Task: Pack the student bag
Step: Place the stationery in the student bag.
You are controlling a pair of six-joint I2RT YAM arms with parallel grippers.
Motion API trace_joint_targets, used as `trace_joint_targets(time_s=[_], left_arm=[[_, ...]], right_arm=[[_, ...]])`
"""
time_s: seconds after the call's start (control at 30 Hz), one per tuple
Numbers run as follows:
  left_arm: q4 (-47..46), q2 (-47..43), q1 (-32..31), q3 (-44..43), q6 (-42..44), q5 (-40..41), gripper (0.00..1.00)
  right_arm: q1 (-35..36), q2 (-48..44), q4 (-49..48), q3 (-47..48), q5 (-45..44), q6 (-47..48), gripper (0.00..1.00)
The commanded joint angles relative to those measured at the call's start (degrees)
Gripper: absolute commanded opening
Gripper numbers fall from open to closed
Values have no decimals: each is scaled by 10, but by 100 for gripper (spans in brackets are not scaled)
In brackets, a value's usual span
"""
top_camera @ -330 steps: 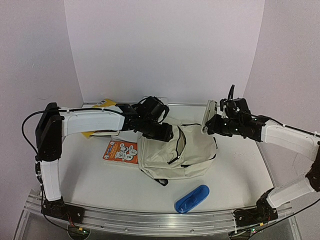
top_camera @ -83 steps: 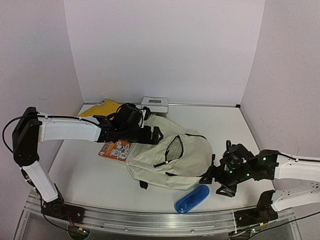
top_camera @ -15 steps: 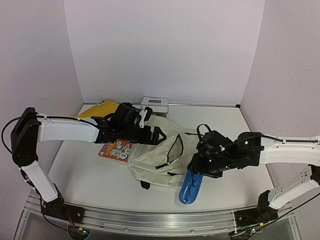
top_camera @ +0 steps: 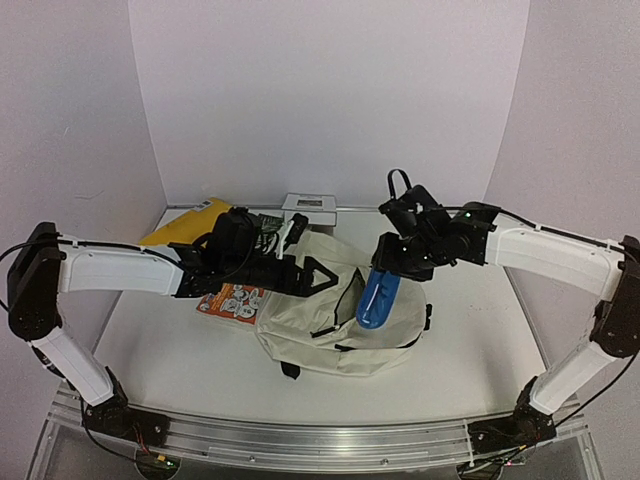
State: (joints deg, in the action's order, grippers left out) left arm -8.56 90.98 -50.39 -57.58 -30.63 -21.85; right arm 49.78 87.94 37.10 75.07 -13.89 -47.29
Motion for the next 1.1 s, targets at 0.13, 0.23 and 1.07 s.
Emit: trace_joint_targets(time_s=[0.13,0.23,1.07], left_arm=[[-73,28,-18,-25,-26,-90,100],[-58,53,-18,-52,-28,-96,100],[-98,103,-23,-76,-66,-86,46]], right_arm=[[-9,68,-84,117,42,74,50],[-8,85,-103,129,65,75,49],[-20,87,-127,127,98,73,78]])
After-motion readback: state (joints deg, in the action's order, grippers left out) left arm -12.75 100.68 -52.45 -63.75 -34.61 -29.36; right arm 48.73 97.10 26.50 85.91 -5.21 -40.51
